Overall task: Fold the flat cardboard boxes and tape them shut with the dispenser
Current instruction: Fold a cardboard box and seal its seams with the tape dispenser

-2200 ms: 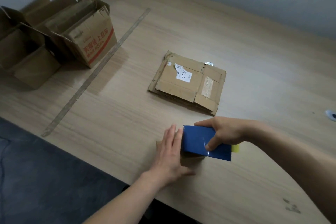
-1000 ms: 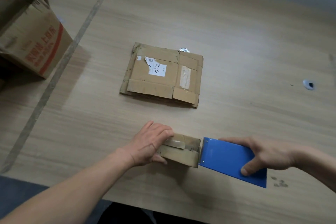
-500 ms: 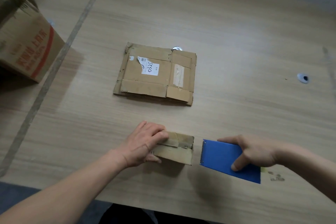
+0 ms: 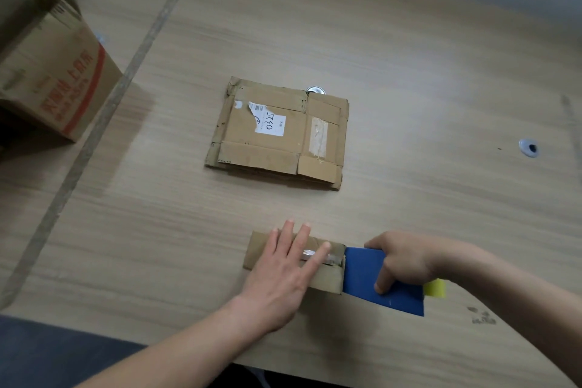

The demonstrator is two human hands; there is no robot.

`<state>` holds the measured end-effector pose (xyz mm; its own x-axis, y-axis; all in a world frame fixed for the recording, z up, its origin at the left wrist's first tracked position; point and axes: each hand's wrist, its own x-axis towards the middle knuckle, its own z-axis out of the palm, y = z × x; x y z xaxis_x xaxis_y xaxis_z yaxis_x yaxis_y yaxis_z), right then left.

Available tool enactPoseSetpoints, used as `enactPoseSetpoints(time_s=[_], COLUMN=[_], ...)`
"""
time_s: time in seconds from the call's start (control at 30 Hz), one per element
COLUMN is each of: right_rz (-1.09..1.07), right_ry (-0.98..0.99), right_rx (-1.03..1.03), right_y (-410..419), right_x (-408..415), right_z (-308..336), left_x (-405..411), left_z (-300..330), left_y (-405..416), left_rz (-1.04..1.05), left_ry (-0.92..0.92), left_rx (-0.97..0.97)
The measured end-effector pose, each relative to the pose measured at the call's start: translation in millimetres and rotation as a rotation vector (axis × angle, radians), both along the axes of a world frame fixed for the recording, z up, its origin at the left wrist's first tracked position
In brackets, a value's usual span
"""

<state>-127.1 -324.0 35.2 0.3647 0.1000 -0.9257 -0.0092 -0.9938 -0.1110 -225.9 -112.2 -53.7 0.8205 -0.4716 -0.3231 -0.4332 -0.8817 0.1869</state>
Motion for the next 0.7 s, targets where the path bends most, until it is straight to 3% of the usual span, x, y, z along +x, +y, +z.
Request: enactPoseSetpoints(time_s=[0.2,0.37,0.47,0.7], right_rz=[-0.012,-0.008,-0.128,-0.38], right_ry=[0.01,-0.118,-0.133,-0.318], right_rx=[-0.057,-0.103,-0.084,0.062], right_y=[28,46,41,-16], right_x=[9,-21,-34,-22], right_z=[11,-9,-19,23], left_x=[-3,-3,-5,-10], left_z=[2,13,14,14], left_y=[-7,-12,-9,-12], left_rz=[0.031,0.077,0.083,0.091], left_ry=[0.027,0.078,0.108,0.043], left_rx=[0.04,0.076,0.117,0.064])
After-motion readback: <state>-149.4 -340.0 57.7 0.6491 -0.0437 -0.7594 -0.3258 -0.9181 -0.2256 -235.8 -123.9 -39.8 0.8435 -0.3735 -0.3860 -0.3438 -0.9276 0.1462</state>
